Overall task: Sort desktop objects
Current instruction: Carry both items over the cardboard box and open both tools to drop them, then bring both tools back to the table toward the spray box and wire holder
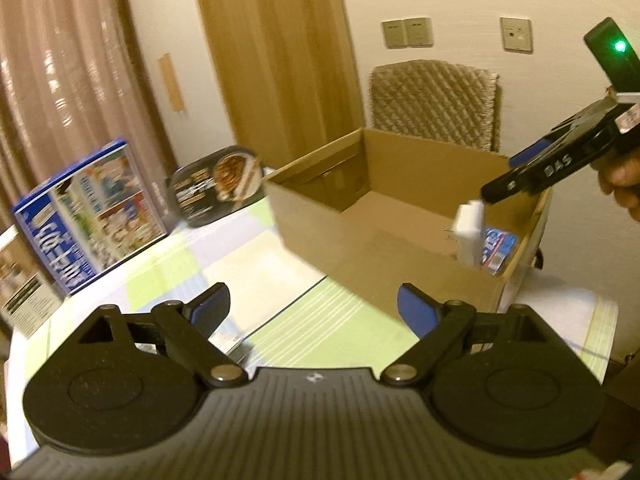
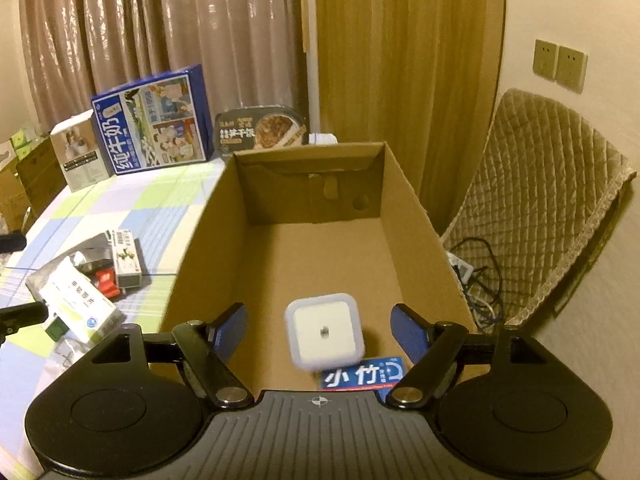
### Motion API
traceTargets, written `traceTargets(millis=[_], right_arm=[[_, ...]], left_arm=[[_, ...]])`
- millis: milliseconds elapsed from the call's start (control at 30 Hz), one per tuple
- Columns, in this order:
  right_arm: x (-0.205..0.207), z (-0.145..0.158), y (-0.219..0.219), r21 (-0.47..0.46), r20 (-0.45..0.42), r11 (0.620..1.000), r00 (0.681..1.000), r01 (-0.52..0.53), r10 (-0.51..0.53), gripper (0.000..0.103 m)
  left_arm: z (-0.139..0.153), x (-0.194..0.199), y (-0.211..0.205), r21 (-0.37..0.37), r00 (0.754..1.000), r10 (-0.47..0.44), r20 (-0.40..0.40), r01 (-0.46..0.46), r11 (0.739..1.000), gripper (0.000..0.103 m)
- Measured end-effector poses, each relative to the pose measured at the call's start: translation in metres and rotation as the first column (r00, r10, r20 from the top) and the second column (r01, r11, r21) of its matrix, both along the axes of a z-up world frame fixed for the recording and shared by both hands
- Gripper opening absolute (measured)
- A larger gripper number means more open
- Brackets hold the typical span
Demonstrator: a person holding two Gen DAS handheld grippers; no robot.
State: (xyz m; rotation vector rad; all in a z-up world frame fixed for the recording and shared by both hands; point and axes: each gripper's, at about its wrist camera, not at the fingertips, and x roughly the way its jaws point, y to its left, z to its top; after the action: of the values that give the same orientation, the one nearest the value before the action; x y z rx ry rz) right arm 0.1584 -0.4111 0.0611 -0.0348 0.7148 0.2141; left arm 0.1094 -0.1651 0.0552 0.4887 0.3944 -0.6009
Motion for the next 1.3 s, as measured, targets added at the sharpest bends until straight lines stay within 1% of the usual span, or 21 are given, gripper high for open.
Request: traceTargets(millis=[133, 300, 500, 633, 733, 833, 1000, 1100, 1167, 1233, 1300], right_arm=[[-0.006, 0.014, 0.015, -0.001, 0.030, 1.000, 0.999, -0.026, 0.026, 0.077], [-0.018, 0.034, 0.047, 0.004, 0.075, 0.996, 0.993, -0.094, 0.094, 0.078], [-0.030, 0.052, 0.096, 0.011, 0.117, 0.979, 0.972, -0.205, 0.203, 0.083], [-0.037, 0.052, 0.130, 0.020, 0.115, 0.963, 0.957, -0.270, 0.266, 0.087], [-0.039, 0.040, 0.155, 0.010, 0.096, 0.950, 0.946, -0.313, 0.310, 0.089], [-0.037, 0.020, 0.176, -0.004, 0.061, 0.941, 0.939, -0.338, 0.338, 0.090], [-0.033, -0.021, 0.193, 0.023, -0.015, 0.940, 0.940, -0.341, 0.342, 0.090], [-0.032, -0.045, 0.202, 0.016, -0.044, 0.929, 0.928, -0.370, 0.371, 0.091], [-0.036, -0.060, 0.210, -0.023, -0.056, 0.909, 0.908, -0.417, 0.415, 0.091], [-0.038, -0.071, 0.218, -0.028, -0.065, 0.874, 0.873, -0.486, 0.483, 0.091], [-0.042, -0.079, 0.227, -0.067, -0.072, 0.826, 0.829, -0.559, 0.555, 0.091]], left_arm=[[0.000, -0.007, 0.028, 0.001, 0.999, 0.046, 0.002, -0.046, 0.999, 0.088], [0.000, -0.017, 0.062, 0.006, 0.995, 0.098, 0.011, -0.099, 0.995, 0.088], [-0.006, -0.028, 0.106, 0.029, 0.986, 0.164, 0.014, -0.164, 0.986, 0.089], [-0.015, -0.031, 0.135, 0.050, 0.976, 0.217, 0.009, -0.217, 0.975, 0.089], [-0.024, -0.032, 0.154, 0.049, 0.967, 0.256, -0.004, -0.255, 0.966, 0.090], [-0.034, -0.030, 0.168, 0.048, 0.959, 0.281, -0.022, -0.280, 0.959, 0.090], [-0.053, -0.026, 0.182, 0.068, 0.957, 0.287, -0.047, -0.284, 0.956, 0.090], [-0.065, -0.019, 0.187, 0.068, 0.953, 0.291, -0.082, -0.286, 0.956, 0.090], [-0.071, -0.014, 0.189, 0.069, 0.953, 0.286, -0.105, -0.280, 0.958, 0.090], [-0.076, -0.008, 0.189, 0.076, 0.954, 0.276, -0.115, -0.268, 0.960, 0.090], [-0.080, 0.000, 0.189, 0.081, 0.955, 0.271, -0.120, -0.263, 0.961, 0.090]])
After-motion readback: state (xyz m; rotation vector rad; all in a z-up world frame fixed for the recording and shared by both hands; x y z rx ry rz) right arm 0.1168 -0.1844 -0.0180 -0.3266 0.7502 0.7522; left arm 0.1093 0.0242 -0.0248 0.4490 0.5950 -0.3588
